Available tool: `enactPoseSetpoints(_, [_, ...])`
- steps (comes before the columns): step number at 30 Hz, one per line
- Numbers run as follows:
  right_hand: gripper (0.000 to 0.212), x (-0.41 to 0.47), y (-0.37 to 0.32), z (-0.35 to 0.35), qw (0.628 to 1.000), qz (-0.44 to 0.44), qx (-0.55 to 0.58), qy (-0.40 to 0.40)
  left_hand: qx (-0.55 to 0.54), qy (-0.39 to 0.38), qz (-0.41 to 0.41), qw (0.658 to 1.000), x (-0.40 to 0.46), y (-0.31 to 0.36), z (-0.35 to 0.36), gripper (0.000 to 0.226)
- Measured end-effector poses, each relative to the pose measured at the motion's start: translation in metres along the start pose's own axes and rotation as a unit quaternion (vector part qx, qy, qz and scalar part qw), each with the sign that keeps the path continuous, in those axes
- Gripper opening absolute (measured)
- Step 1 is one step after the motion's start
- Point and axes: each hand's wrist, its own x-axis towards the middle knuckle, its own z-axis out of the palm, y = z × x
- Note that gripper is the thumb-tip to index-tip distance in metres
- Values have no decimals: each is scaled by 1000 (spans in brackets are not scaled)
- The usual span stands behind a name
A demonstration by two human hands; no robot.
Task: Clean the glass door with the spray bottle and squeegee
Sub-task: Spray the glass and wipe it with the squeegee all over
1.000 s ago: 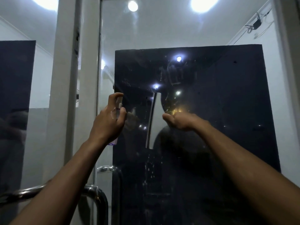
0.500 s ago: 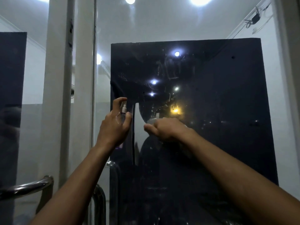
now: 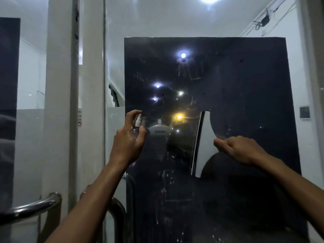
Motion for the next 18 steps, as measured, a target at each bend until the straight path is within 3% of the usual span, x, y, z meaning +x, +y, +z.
enactPoseSetpoints(8, [91, -10, -45, -2, 997, -52, 54, 9, 1, 35, -10, 999, 12, -1, -4, 33])
enactPoseSetpoints(14, [70, -3, -70, -2, 992, -88, 90, 1, 8, 54, -13, 998, 16, 1, -18, 45])
enactPoseSetpoints(18, [72, 12, -108, 3, 986, -142, 87, -28, 20, 49, -22, 998, 15, -2, -21, 33])
